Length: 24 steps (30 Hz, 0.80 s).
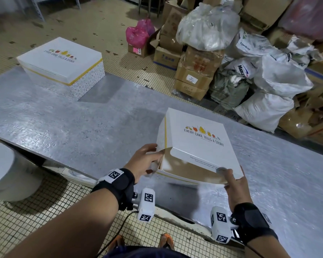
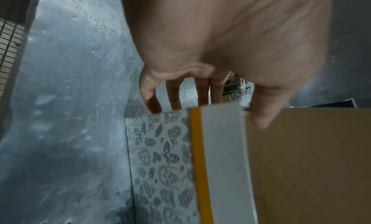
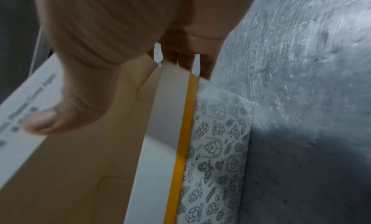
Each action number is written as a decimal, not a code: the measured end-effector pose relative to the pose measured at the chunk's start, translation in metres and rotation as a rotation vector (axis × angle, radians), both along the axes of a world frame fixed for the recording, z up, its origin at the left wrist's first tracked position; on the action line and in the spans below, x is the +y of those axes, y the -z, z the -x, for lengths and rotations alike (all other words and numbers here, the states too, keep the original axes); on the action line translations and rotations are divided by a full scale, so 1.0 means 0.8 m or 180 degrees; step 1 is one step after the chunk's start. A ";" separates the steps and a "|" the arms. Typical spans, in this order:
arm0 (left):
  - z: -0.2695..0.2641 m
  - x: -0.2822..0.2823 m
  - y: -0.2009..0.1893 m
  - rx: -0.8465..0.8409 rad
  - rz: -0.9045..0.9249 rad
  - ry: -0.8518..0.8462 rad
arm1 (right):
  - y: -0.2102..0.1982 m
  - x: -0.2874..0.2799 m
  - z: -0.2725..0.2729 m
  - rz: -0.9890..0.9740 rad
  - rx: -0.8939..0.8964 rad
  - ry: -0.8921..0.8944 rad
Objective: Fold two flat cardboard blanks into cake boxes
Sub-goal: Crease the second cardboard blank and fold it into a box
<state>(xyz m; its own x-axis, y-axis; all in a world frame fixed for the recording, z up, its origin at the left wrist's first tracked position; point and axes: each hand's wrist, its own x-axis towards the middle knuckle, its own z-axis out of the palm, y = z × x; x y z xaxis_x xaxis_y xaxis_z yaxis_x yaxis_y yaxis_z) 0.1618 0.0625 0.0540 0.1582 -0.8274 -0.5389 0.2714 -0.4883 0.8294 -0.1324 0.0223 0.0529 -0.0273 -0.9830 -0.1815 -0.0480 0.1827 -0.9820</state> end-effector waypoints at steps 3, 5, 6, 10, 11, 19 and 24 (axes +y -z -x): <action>0.003 -0.001 -0.001 -0.0169 0.0104 -0.0029 | 0.001 0.000 -0.001 0.0067 0.0185 -0.0126; 0.003 -0.001 0.000 -0.0344 0.0177 -0.0073 | 0.003 -0.002 0.000 0.0059 0.0249 -0.0187; 0.003 -0.001 0.001 -0.0420 0.0230 -0.0090 | 0.003 -0.003 0.000 0.0038 0.0264 -0.0196; 0.001 -0.005 0.000 -0.0495 0.0358 -0.0086 | -0.004 -0.004 -0.004 0.0076 0.0305 -0.0166; 0.001 -0.005 -0.001 -0.0475 0.0344 -0.0095 | -0.004 -0.004 -0.004 0.0103 0.0308 -0.0163; 0.002 -0.013 0.011 -0.0495 0.0426 -0.0124 | -0.013 -0.003 -0.014 0.0242 0.0267 -0.0109; 0.006 -0.017 0.010 -0.0553 0.0458 -0.0149 | -0.009 -0.010 -0.016 0.0305 0.0217 -0.0014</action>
